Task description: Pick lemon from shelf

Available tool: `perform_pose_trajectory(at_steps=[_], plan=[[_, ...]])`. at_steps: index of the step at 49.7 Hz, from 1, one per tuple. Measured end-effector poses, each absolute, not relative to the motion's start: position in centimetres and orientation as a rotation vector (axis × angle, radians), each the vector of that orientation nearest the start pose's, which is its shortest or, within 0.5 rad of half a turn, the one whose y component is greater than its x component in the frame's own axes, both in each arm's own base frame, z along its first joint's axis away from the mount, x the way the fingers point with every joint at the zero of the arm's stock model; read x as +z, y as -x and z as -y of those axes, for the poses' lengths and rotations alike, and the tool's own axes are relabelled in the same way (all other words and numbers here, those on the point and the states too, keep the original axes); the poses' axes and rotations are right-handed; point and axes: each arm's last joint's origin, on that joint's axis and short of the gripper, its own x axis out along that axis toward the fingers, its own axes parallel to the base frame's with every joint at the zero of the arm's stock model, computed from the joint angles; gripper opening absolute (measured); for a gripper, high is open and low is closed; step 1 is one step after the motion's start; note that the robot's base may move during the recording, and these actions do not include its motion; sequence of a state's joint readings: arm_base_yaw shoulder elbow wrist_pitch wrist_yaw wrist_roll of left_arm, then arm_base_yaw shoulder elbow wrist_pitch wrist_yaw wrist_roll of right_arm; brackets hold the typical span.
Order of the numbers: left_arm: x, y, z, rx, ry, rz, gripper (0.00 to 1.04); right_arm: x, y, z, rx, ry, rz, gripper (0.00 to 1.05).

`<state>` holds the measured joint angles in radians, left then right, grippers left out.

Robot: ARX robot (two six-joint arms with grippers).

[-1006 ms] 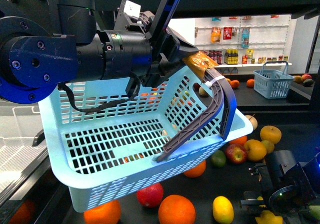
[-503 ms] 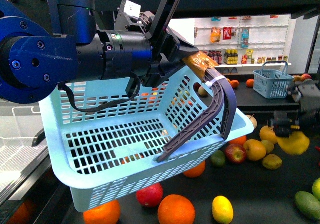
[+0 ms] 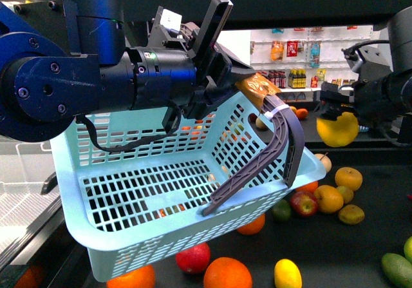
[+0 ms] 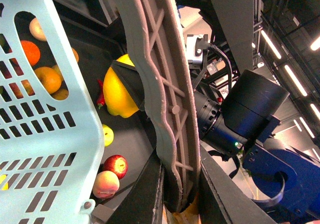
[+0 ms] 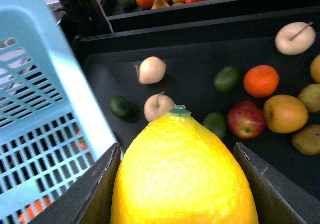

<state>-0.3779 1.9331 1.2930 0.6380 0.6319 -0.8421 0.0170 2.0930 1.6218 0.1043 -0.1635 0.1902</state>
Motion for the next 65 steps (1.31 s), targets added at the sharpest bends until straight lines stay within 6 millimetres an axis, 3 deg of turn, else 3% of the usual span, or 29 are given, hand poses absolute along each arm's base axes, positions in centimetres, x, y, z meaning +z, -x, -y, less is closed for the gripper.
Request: perform_pose_trajectory(at_steps=[12, 20, 23, 30, 32, 40, 49, 54, 57, 59, 63, 65], plan=[[25.2, -40.0, 17.7, -0.947, 0.768, -0.426, 0.13, 27.0, -46.9, -5.9, 0.264, -0.241, -0.343, 0.63], [25.2, -40.0, 17.7, -0.947, 0.768, -0.427, 0.13, 25.9, -46.5, -8.3, 0.300, -0.229, -0.374, 0.63], [25.2, -40.0, 17.7, -0.947, 0.768, -0.427, 0.13, 25.5, -46.4, -8.7, 0.311, -0.228, -0.381, 0.76], [25.2, -40.0, 17.7, -0.946, 0.768, -0.426, 0.13, 25.4, -46.5, -8.5, 0.315, -0.244, -0.364, 0.95], [25.2, -40.0, 17.7, -0.947, 0.769, -0.428, 0.13, 25.4, -46.5, -8.1, 0.313, -0.255, -0.359, 0.99], [25.1, -40.0, 17.7, -0.944, 0.775, -0.435, 0.13, 25.6, -46.4, -5.8, 0.276, -0.285, -0.327, 0.97], [25.1, -40.0, 17.7, -0.942, 0.772, -0.430, 0.13, 26.1, -45.2, -0.2, 0.158, -0.299, -0.255, 0.97], [25.1, -40.0, 17.7, -0.944, 0.774, -0.433, 0.13, 24.6, -44.5, 2.9, 0.050, -0.283, -0.257, 0.97], [25.1, -40.0, 17.7, -0.945, 0.774, -0.434, 0.13, 22.5, -44.0, 4.5, -0.014, -0.263, -0.291, 0.97], [25.1, -40.0, 17.7, -0.944, 0.774, -0.433, 0.13, 20.1, -43.7, 5.5, -0.043, -0.249, -0.342, 0.97], [25.1, -40.0, 17.7, -0.945, 0.774, -0.434, 0.13, 14.6, -43.1, 5.9, -0.060, -0.218, -0.470, 0.97], [25.1, -40.0, 17.7, -0.945, 0.774, -0.434, 0.13, 13.3, -43.0, 5.9, -0.059, -0.206, -0.500, 0.97]])
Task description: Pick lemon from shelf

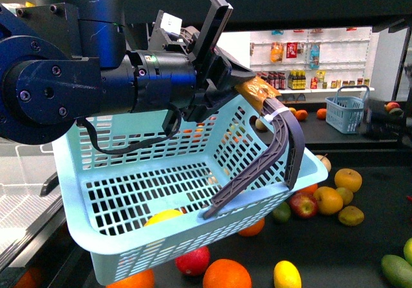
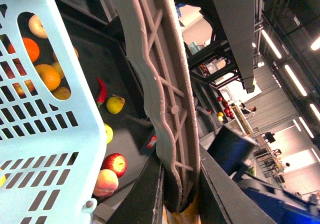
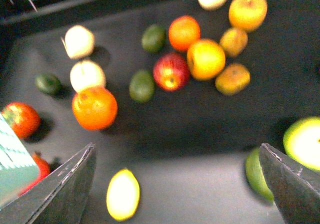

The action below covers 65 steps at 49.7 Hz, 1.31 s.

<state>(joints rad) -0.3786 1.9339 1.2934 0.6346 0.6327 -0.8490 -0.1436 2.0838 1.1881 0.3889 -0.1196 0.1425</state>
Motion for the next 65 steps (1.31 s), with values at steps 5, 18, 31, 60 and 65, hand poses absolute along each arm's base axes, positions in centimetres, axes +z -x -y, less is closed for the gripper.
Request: perform_pose_trajectory(at_steps=[5, 18, 31, 60, 65], plan=[[25.1, -40.0, 17.7, -0.944, 0.775, -0.434, 0.13, 9.7, -42.7, 5.4, -0.047, -0.184, -0.583, 0.97], [25.1, -40.0, 17.7, -0.944, 0.775, -0.434, 0.13, 3.5, -43.0, 1.5, 0.045, -0.132, -0.721, 0.97], [25.1, -40.0, 17.7, -0.945, 0.774, -0.434, 0.13, -0.7, -45.2, -2.8, 0.118, -0.056, -0.780, 0.97], [25.1, -40.0, 17.7, -0.945, 0.774, -0.434, 0.13, -4.9, -49.9, -7.6, 0.097, 0.016, -0.823, 0.97], [25.1, -40.0, 17.7, -0.945, 0.775, -0.434, 0.13, -5.2, -50.4, -7.6, 0.083, 0.024, -0.825, 0.97]])
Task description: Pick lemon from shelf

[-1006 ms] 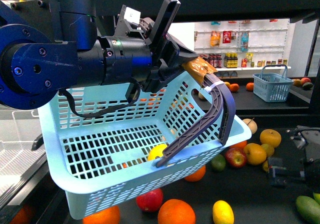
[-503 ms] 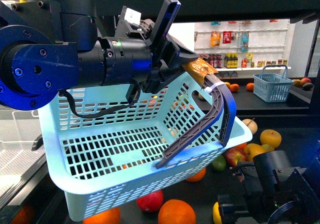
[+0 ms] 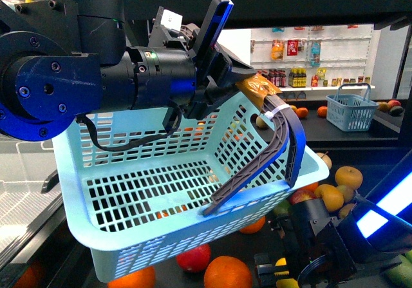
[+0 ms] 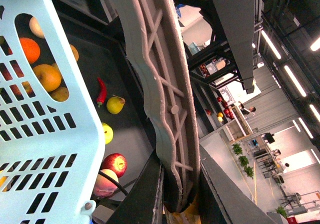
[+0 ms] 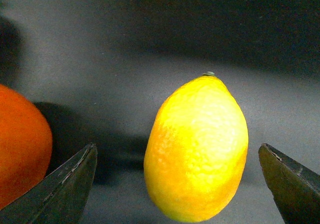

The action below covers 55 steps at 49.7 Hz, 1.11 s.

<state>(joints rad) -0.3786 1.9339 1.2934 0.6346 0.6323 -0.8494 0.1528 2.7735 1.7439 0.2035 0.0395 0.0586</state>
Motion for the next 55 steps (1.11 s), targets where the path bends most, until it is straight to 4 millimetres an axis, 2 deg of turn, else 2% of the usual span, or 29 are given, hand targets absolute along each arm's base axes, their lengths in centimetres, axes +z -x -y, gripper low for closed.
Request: perform_pose_trajectory(at_steps=[24, 34, 39, 46, 55], plan=[[25.1, -40.0, 17.7, -0.945, 0.775, -0.434, 0.13, -6.7, -51.4, -7.8, 0.054, 0.042, -0.861, 0.97], [25.1, -40.0, 17.7, -0.945, 0.775, -0.434, 0.13, -6.7, -51.6, -7.8, 0.044, 0.045, -0.862, 0.68], [25.1, -40.0, 17.7, -0.944, 0.775, -0.434, 0.13, -6.7, -51.6, -7.5, 0.037, 0.045, -0.862, 0.58], [25.1, -40.0, 17.7, -0.944, 0.775, -0.434, 0.13, -6.5, -51.1, -6.8, 0.021, 0.042, -0.872, 0.55], [25.1, -40.0, 17.7, -0.945, 0.774, -0.434, 0.13, -4.6, -50.2, -4.6, -0.037, 0.031, -0.858, 0.55]])
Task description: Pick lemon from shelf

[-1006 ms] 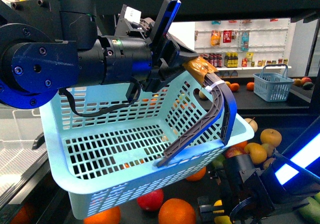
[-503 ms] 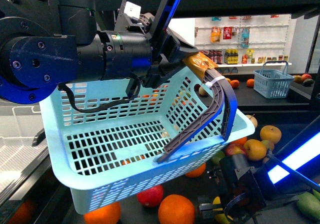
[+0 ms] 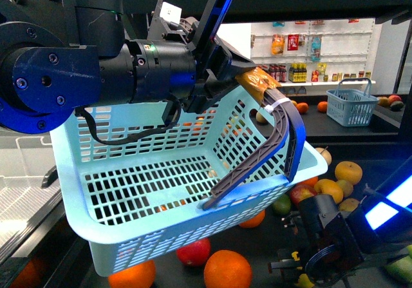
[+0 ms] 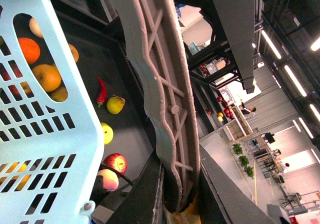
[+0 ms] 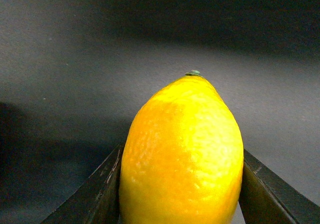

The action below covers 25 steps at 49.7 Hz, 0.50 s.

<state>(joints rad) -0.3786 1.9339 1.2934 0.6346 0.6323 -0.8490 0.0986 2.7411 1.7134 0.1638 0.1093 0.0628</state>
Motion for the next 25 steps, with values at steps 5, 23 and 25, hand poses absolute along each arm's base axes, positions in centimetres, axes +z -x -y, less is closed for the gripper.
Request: perform_pose_trajectory(at_steps=[5, 23, 25], plan=[[25.1, -40.0, 17.7, -0.944, 0.775, -0.434, 0.13, -2.9, -49.5, -3.2, -0.077, 0.033, -0.850, 0.55], [25.1, -40.0, 17.7, -0.943, 0.775, -0.433, 0.13, 6.8, -47.8, 3.9, -0.212, -0.010, -0.680, 0.55], [25.1, -40.0, 17.7, -0.943, 0.775, -0.433, 0.13, 8.8, -47.7, 4.4, -0.213, -0.025, -0.638, 0.55]])
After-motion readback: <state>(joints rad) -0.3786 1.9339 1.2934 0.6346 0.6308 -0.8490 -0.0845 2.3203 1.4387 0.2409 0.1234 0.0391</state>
